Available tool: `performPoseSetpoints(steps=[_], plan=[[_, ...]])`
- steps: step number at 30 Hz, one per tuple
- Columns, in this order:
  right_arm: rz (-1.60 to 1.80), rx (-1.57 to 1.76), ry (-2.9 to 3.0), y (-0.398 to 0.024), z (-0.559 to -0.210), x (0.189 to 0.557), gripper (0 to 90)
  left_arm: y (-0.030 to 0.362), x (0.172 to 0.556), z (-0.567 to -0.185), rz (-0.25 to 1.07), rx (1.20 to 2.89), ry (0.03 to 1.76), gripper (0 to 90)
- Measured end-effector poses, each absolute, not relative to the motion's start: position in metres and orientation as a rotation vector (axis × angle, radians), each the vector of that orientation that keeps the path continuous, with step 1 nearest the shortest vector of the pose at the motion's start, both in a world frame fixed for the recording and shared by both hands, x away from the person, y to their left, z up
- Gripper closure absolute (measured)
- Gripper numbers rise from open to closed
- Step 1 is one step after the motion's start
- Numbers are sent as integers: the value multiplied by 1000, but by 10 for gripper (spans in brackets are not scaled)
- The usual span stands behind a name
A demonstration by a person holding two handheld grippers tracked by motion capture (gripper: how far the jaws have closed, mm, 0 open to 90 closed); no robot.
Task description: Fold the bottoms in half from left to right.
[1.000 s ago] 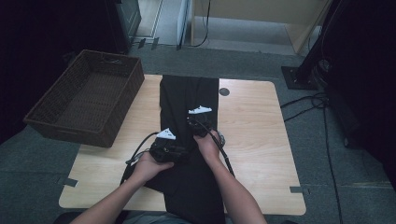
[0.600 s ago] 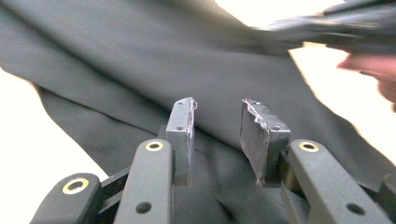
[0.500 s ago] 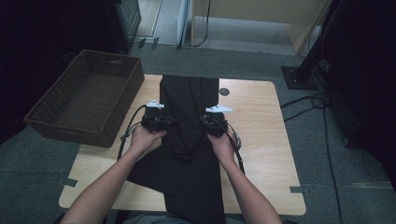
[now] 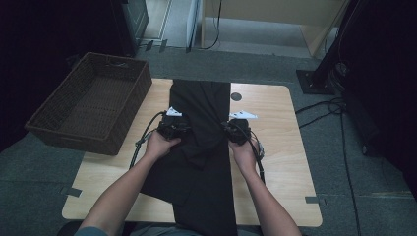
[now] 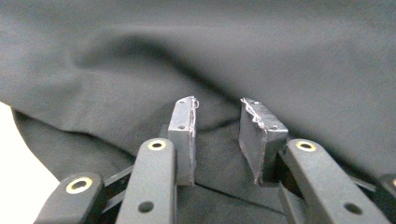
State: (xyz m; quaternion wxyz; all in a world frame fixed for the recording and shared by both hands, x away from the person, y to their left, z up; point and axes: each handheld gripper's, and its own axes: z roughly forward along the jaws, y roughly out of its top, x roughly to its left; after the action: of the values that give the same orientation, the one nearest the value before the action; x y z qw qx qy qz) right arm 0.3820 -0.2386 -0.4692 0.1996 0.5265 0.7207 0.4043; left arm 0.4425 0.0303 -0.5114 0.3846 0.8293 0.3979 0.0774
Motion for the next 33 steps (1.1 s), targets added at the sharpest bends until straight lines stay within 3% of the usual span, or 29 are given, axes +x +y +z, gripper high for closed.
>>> performPoseSetpoints(steps=[5, 10, 12, 14, 21, 27, 33], plan=[[1124, 1485, 2003, -257, -468, 374, 889, 35, 443, -511, 183, 2109, 1027, 695], [1023, 1573, 2015, -269, -493, 378, 874, 35, 442, -511, 181, 2112, 1029, 703], [957, 1575, 2030, -266, -500, 379, 813, 35, 441, -511, 188, 2108, 1031, 702], [986, 1539, 2065, -263, -501, 379, 698, 36, 440, -511, 180, 2100, 1035, 696], [1222, 1423, 2051, -237, -481, 363, 642, 34, 435, -510, 182, 2112, 1025, 657], [1243, 1378, 2170, -198, -498, 348, 543, 31, 429, -507, 102, 2098, 1015, 605], [1188, 1274, 2209, -176, -516, 326, 453, 32, 427, -512, 162, 2103, 1000, 610]])
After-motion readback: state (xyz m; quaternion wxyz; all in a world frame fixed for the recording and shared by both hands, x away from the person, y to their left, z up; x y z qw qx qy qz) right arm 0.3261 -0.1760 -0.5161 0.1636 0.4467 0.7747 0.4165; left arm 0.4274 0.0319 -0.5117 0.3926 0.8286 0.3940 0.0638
